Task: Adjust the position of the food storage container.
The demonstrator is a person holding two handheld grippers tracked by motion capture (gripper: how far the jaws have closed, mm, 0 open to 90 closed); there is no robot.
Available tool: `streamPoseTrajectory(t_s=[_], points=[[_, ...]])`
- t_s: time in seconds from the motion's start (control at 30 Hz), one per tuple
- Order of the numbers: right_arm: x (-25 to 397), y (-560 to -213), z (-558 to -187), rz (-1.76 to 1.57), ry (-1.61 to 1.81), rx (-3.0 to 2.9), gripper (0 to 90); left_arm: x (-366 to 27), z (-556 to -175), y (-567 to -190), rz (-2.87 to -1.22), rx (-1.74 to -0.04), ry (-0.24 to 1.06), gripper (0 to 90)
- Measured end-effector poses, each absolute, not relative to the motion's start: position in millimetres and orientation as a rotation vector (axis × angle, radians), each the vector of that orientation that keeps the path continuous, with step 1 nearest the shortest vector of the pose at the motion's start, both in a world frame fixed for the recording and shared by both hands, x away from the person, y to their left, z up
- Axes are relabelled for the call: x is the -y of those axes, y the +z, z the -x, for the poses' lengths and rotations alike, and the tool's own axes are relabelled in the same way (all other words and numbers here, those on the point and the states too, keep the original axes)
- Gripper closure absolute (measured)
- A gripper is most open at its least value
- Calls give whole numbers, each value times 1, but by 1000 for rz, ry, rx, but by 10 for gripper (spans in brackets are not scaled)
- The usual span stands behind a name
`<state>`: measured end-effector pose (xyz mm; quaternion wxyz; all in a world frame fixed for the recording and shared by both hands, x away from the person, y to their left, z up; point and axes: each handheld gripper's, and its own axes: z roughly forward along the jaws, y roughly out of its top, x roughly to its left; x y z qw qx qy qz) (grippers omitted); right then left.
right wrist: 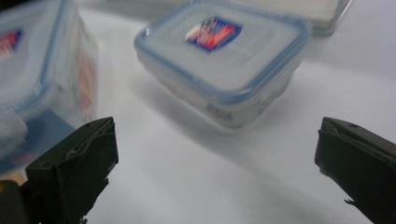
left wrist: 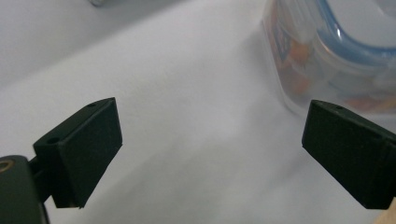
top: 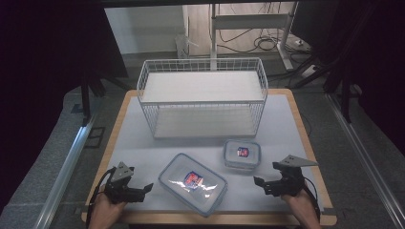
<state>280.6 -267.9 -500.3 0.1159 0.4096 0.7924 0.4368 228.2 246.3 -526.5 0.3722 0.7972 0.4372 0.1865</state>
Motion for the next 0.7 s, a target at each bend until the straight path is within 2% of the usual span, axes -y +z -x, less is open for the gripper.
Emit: streamPoseTrajectory(t_s=[0.17, 0.33, 0.7], points=[[259, -505, -280, -1134, 1182, -2387, 0, -250, -228, -534, -2034, -1087, 551, 44], [260, -510, -283, -1130, 1142, -2397, 0, -253, -228, -532, -1983, -1107, 533, 47], [258, -507, -283, -1130, 1168, -2442, 1, -247, -227, -531, -1997, -1055, 517, 43]])
